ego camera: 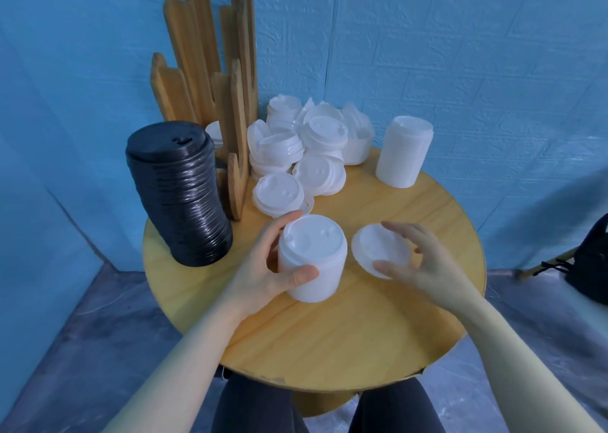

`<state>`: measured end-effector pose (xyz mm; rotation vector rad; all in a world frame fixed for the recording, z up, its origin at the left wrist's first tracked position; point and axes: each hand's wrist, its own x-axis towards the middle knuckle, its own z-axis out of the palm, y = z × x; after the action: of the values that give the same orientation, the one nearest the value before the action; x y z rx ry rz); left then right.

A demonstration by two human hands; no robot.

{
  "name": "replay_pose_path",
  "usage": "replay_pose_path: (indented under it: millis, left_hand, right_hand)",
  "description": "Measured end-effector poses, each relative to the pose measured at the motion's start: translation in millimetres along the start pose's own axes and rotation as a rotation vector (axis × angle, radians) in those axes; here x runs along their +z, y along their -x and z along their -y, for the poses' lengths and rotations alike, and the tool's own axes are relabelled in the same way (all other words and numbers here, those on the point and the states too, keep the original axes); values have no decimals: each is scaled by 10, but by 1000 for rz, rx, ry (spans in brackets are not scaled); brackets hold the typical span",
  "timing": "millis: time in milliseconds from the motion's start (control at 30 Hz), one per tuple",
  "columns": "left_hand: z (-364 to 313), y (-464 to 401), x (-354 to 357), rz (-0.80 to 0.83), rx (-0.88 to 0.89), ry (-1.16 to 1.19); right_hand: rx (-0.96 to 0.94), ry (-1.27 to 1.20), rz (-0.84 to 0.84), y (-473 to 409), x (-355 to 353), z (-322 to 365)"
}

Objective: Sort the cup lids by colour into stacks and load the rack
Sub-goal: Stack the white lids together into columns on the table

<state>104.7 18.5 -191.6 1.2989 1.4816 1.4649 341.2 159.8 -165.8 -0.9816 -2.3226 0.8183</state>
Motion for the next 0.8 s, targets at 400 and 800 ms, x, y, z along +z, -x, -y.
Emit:
replay_pose_path:
  millis: [400, 800]
  left_hand:
    - [29, -22, -28, 15, -51, 92]
    - [34, -20, -28, 32, -18, 80]
  right_hand:
    - [-174, -229, 388, -358, 136, 794]
    - [-134, 56, 106, -190, 415, 911]
